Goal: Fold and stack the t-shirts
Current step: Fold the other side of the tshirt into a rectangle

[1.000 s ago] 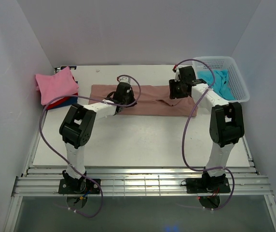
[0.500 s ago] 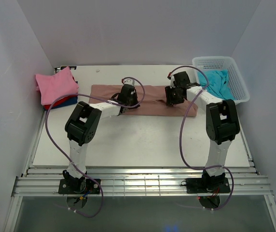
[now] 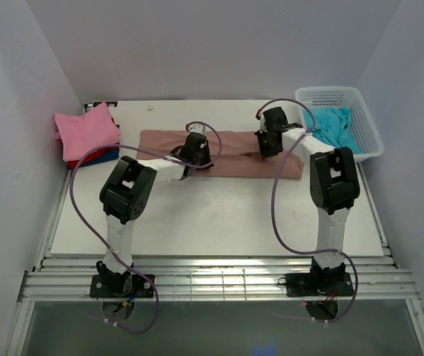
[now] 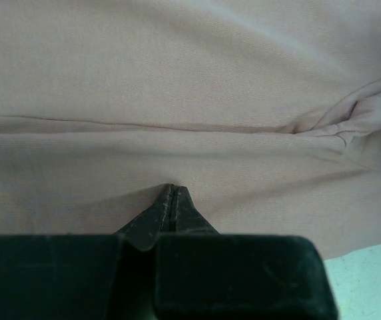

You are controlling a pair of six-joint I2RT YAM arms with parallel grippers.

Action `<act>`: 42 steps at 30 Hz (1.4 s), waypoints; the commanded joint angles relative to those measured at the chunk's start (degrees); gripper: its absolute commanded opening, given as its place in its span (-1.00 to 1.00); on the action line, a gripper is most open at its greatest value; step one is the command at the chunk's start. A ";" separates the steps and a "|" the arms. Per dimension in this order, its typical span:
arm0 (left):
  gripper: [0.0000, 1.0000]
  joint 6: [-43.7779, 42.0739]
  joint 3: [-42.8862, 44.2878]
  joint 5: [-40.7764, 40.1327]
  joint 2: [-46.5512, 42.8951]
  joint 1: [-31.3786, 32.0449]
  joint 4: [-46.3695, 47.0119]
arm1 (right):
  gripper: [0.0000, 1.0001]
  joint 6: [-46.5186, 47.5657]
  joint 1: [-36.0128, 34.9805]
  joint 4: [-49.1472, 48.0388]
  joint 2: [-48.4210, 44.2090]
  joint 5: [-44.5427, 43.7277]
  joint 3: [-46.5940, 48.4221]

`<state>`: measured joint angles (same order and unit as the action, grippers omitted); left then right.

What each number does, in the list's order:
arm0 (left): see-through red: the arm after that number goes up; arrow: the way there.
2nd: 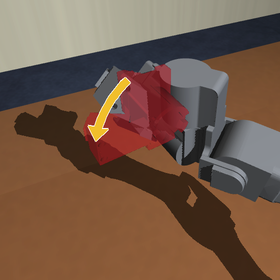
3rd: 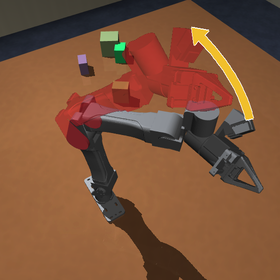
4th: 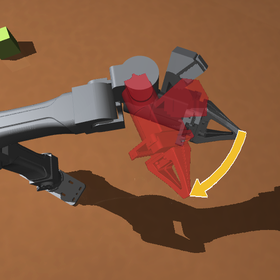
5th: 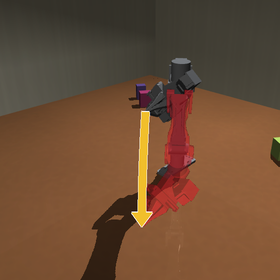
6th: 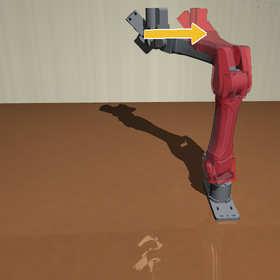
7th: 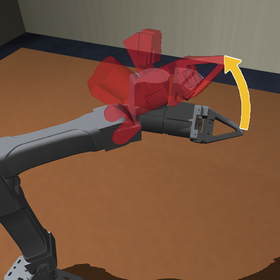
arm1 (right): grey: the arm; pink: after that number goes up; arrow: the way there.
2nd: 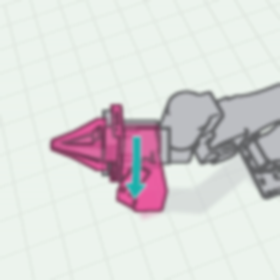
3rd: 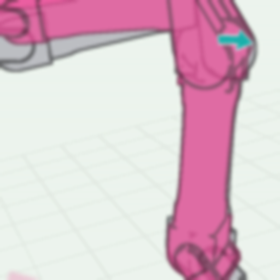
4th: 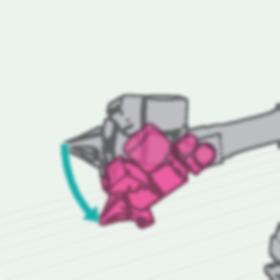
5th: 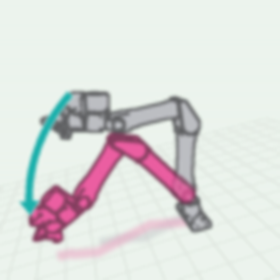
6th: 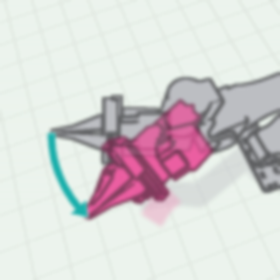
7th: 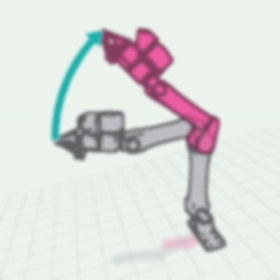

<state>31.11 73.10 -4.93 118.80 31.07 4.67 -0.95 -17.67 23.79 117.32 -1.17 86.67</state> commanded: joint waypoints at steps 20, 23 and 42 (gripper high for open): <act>-1.00 0.70 -4.11 -0.25 -1.82 -0.04 0.17 | 0.11 6.14 -0.17 -16.92 2.06 -11.22 13.46; -1.00 0.44 -5.15 -1.74 -3.92 0.04 0.95 | 0.12 5.35 -0.52 -17.91 -5.68 -11.31 7.04; -1.00 -6.33 -4.81 -26.01 -8.94 -4.35 -8.96 | -0.85 -5.47 -2.02 -3.31 -6.93 -10.87 -7.22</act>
<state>24.82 68.34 -27.68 109.25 27.51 -0.23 -4.80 -19.84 19.68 110.30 -11.46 79.85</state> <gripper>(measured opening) 0.021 0.079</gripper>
